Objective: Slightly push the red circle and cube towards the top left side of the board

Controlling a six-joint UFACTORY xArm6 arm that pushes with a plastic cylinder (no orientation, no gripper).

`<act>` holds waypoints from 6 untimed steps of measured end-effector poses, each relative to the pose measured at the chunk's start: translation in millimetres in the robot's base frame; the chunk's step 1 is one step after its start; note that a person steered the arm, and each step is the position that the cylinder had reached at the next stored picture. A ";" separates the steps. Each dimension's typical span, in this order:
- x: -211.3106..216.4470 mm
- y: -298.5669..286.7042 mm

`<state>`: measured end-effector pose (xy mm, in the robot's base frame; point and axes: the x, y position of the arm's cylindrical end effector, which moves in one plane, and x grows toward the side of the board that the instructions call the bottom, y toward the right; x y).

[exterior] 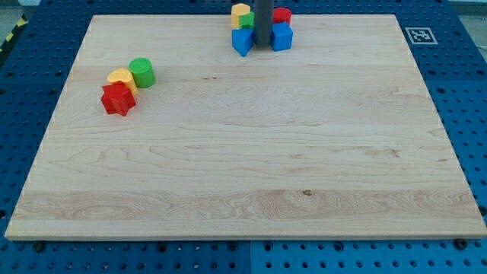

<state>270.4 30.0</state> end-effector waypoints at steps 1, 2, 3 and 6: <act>33.3 6.4; 76.3 29.1; 70.4 62.5; -67.3 61.6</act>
